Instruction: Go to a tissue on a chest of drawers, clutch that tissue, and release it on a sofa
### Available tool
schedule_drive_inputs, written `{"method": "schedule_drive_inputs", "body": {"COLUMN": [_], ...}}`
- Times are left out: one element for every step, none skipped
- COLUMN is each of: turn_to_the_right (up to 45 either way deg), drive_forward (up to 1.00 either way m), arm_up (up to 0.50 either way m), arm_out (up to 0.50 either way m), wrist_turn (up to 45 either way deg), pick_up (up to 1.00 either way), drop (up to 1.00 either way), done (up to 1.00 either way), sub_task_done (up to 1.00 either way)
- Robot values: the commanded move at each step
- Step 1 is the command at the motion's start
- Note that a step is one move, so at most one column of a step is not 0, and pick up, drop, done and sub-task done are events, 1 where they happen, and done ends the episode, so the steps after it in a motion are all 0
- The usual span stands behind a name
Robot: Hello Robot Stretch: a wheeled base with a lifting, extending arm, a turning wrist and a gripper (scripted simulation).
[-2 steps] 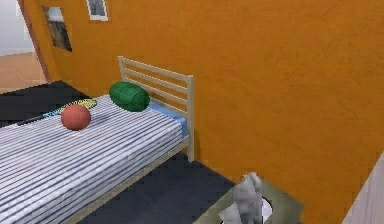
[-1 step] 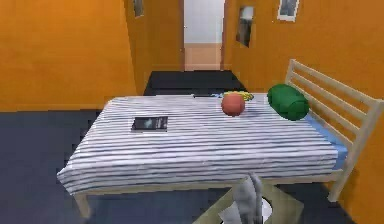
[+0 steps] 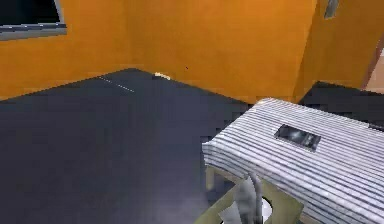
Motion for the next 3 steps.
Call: {"method": "schedule_drive_inputs", "body": {"turn_to_the_right": [-21.0,0.0,-36.0], "drive_forward": [0.00,0.65,0.00], "arm_up": [0.00,0.00,0.00], "arm_out": [0.00,0.00,0.00], "wrist_turn": [0.0,0.0,0.0], "pick_up": [0.00,0.00,0.00], "drop": [0.00,0.00,0.00], "done": [0.00,0.00,0.00], "sub_task_done": [0.00,0.00,0.00]}}
